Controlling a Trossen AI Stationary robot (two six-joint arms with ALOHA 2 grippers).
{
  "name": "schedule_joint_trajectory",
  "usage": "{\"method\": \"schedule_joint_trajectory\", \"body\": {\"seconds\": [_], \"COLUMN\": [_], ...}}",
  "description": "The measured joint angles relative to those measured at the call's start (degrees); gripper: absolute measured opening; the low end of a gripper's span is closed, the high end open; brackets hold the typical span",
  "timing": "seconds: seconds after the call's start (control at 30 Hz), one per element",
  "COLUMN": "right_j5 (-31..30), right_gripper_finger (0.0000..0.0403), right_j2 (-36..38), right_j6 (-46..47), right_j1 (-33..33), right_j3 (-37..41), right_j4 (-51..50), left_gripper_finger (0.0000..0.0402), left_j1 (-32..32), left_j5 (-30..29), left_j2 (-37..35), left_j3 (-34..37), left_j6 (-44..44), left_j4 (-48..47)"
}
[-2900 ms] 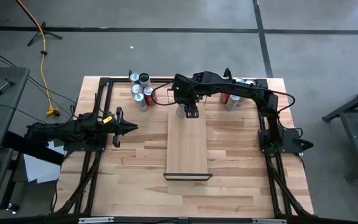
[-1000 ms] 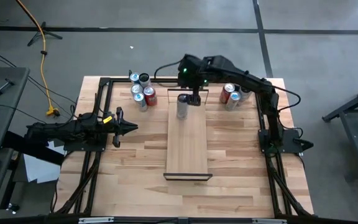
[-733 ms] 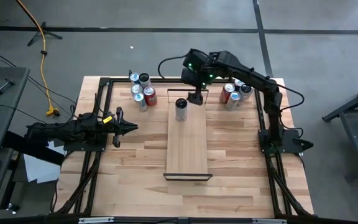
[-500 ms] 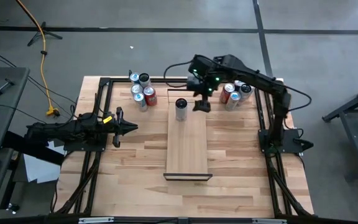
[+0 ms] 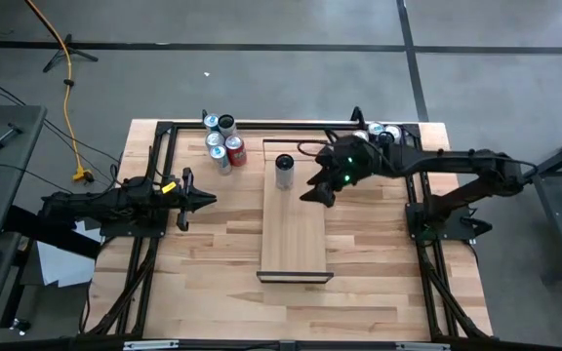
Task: Place canned beverage on shelf
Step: Put the bottom right white-pink soda can on the shelf
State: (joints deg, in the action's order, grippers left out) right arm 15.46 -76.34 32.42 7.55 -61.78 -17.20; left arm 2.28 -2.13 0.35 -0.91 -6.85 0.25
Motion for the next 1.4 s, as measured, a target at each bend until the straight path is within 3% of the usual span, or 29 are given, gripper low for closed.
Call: {"method": "schedule_joint_trajectory", "body": {"seconds": [0.13,0.3,0.4,0.57,0.63,0.77,0.9,1.4], "right_j5": [-1.32,-13.04,-17.57,-18.44,-19.09,-24.48,-25.8,-30.03], "right_gripper_finger": [0.0355,0.032,0.0254,0.0059,0.0019,0.0012,0.0006,0.0], "right_j2": [-0.78,-5.25,-8.42,-11.85,-12.58,-14.06,-15.82,-17.87], "right_j6": [-0.27,-8.86,-8.14,-8.98,-10.32,-7.41,-6.67,-5.76], "right_j1": [-1.68,-3.04,-3.08,-3.1,-3.1,-2.48,-2.15,-0.72], "right_j3": [3.56,1.39,0.24,0.27,1.35,3.99,6.31,6.38], "right_j4": [10.33,4.76,2.79,2.57,4.58,10.62,19.16,19.92], "left_gripper_finger": [0.0,0.0,0.0,0.0,0.0,0.0,0.0,0.0], "left_j1": [0.0,0.0,0.0,0.0,0.0,0.0,0.0,0.0], "left_j5": [0.0,0.0,0.0,0.0,0.0,0.0,0.0,0.0], "left_j2": [-0.01,-0.01,0.0,-0.01,-0.01,-0.01,-0.01,0.0], "left_j3": [0.01,0.0,0.01,0.02,0.02,0.0,0.0,0.0], "left_j6": [0.0,0.0,0.0,0.0,0.0,0.0,0.0,0.0], "left_j4": [0.01,-0.02,0.0,-0.02,0.0,0.0,0.0,0.0]}}
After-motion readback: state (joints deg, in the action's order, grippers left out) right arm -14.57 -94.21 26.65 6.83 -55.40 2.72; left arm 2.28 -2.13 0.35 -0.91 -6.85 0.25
